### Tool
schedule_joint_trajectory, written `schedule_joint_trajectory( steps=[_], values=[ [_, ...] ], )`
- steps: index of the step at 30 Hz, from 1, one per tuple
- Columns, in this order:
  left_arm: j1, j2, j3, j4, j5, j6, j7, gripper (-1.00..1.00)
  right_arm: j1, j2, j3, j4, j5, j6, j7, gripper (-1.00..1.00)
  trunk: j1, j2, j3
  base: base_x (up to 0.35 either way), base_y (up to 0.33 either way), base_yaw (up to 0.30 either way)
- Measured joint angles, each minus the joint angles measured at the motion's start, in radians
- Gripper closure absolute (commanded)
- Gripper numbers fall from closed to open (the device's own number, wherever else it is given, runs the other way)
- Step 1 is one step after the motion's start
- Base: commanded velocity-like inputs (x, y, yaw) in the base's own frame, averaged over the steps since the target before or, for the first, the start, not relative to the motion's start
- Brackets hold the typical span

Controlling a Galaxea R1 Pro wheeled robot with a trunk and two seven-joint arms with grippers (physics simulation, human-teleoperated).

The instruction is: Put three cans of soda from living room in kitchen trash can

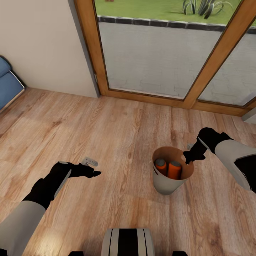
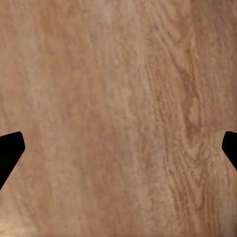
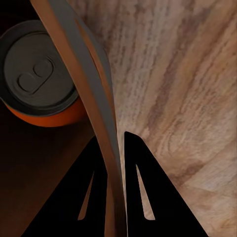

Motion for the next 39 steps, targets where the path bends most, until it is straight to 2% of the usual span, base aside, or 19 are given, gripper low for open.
schedule_joint_trajectory(
  steps=[4,5,6,7,13,14,15,39],
  values=[
    [0.0,0.0,0.0,0.0,0.001,0.0,0.0,-1.0,0.0,0.0,0.001,0.0,-0.001,0.0,0.0,1.0,0.0,0.0,0.0,0.0,0.0,0.0],
    [0.0,0.0,0.0,0.0,0.001,0.0,0.0,-1.0,0.0,0.0,0.001,0.0,-0.001,0.0,0.0,-1.0,0.0,0.0,0.0,0.0,0.0,0.0],
    [-0.001,0.0,-0.001,0.001,0.001,0.0,0.0,-1.0,0.03,0.0,-0.054,-0.007,0.004,0.0,-0.011,-1.0,0.001,0.0,-0.001,0.0,0.0,0.0],
    [-0.001,-0.001,-0.001,0.001,0.002,0.0,0.0,-1.0,0.032,0.0,-0.056,-0.007,0.005,0.0,-0.011,-1.0,0.001,0.0,0.0,0.0,0.0,0.0],
    [-0.001,-0.001,-0.001,0.001,0.002,0.0,0.0,-1.0,0.032,0.001,-0.056,-0.006,0.006,-0.038,-0.013,-1.0,0.001,0.0,0.0,0.0,0.0,0.0],
    [-0.001,0.0,-0.001,0.001,0.002,0.0,0.0,-1.0,0.033,0.001,-0.045,-0.004,0.003,-0.033,-0.01,-1.0,0.001,0.0,0.0,0.0,0.0,0.0],
    [-0.001,-0.001,-0.001,0.001,0.002,0.0,0.0,-1.0,0.033,0.001,-0.056,-0.005,0.005,-0.04,-0.013,-1.0,0.001,0.0,0.0,0.0,0.0,0.0],
    [0.008,-0.001,-0.001,-0.007,0.002,0.0,0.0,-1.0,0.035,0.003,-0.056,-0.005,0.005,-0.041,-0.012,-1.0,0.001,0.0,0.0,-0.023,0.0,0.0]
  ],
)
